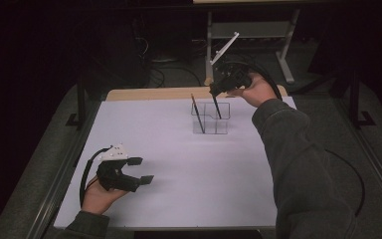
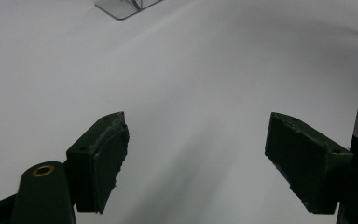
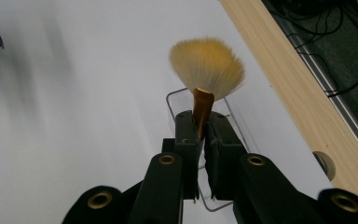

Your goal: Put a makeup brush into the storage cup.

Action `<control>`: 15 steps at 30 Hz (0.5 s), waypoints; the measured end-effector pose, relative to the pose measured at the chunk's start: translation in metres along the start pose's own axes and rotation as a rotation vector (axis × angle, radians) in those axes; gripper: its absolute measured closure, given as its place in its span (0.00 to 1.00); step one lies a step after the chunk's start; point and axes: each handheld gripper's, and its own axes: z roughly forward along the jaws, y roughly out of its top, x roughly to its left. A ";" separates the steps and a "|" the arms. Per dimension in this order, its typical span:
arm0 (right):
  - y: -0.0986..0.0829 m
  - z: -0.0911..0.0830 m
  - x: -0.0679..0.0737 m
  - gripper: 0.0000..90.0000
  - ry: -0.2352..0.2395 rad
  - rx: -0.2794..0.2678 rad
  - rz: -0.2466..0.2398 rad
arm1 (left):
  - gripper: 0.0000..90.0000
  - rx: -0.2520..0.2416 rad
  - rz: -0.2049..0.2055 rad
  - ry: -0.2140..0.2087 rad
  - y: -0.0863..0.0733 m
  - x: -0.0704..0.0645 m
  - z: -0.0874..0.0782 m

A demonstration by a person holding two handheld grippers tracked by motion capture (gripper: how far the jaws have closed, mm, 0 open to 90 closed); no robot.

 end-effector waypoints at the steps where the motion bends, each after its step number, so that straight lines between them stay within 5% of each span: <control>1: 0.001 0.000 -0.001 0.92 -0.001 -0.006 0.000 | 0.23 -0.001 0.001 0.000 0.000 0.000 0.000; 15: 0.012 0.011 -0.004 0.92 -0.015 0.003 -0.004 | 0.23 0.004 -0.001 0.007 0.000 -0.001 0.000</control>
